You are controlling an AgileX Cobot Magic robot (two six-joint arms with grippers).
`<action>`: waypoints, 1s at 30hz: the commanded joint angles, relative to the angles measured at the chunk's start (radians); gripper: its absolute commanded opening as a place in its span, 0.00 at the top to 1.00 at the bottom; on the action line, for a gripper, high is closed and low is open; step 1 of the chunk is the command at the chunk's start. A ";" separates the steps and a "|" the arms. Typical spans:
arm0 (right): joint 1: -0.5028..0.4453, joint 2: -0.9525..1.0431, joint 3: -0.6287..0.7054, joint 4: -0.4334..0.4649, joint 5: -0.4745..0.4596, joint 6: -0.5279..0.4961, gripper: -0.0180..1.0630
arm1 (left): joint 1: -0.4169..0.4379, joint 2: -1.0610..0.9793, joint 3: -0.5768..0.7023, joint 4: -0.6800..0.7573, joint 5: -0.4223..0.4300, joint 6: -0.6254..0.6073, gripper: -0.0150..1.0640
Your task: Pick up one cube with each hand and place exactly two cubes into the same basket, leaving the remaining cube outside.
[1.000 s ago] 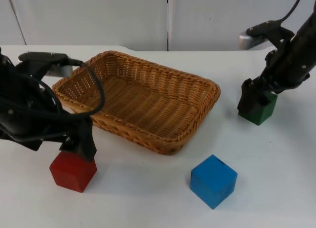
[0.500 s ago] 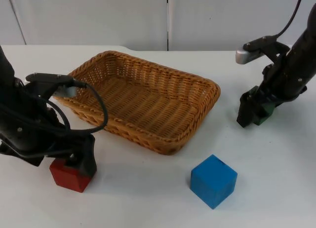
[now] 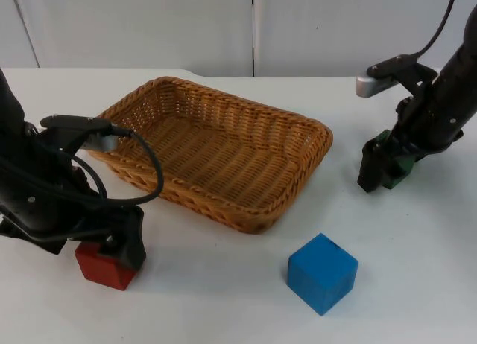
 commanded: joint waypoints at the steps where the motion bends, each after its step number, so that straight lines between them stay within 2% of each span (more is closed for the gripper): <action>1: 0.004 0.005 -0.004 0.004 0.001 -0.003 0.07 | -0.004 0.000 -0.003 -0.013 -0.013 -0.006 0.04; 2: 0.004 0.005 -0.004 0.004 0.001 -0.003 0.07 | -0.004 0.000 -0.003 -0.013 -0.013 -0.006 0.04; 3: 0.004 0.005 -0.004 0.002 0.003 -0.003 0.11 | -0.004 0.000 -0.003 -0.013 -0.012 -0.006 0.06; 5: 0.004 0.005 -0.004 0.002 0.003 -0.003 0.25 | -0.004 0.000 -0.003 -0.015 -0.012 -0.006 0.16; 6: 0.004 0.005 -0.004 0.002 0.003 -0.003 0.37 | -0.004 0.000 -0.003 -0.023 -0.008 -0.006 0.27; 7: 0.004 0.005 -0.004 0.002 0.003 -0.003 0.37 | -0.004 0.000 -0.003 -0.023 -0.008 -0.006 0.27; 11: 0.002 -0.022 -0.004 -0.004 0.010 0.001 0.75 | -0.004 -0.006 -0.003 -0.046 0.035 -0.006 0.67; 12: 0.002 -0.022 -0.004 -0.004 0.010 0.001 0.75 | -0.004 -0.006 -0.003 -0.046 0.035 -0.006 0.67; 14: 0.002 -0.054 -0.004 -0.006 0.013 0.001 0.91 | -0.004 -0.012 -0.003 -0.041 0.046 -0.006 0.91; 15: 0.002 -0.089 -0.004 -0.008 0.015 0.001 0.99 | -0.004 -0.025 -0.003 -0.036 0.054 -0.006 0.99; 23: 0.002 -0.234 -0.004 -0.005 0.046 0.001 0.98 | -0.004 -0.141 -0.003 -0.036 0.090 -0.006 0.99; 30: 0.002 -0.403 -0.004 -0.005 0.123 0.001 0.98 | -0.004 -0.348 -0.003 -0.026 0.118 -0.006 0.99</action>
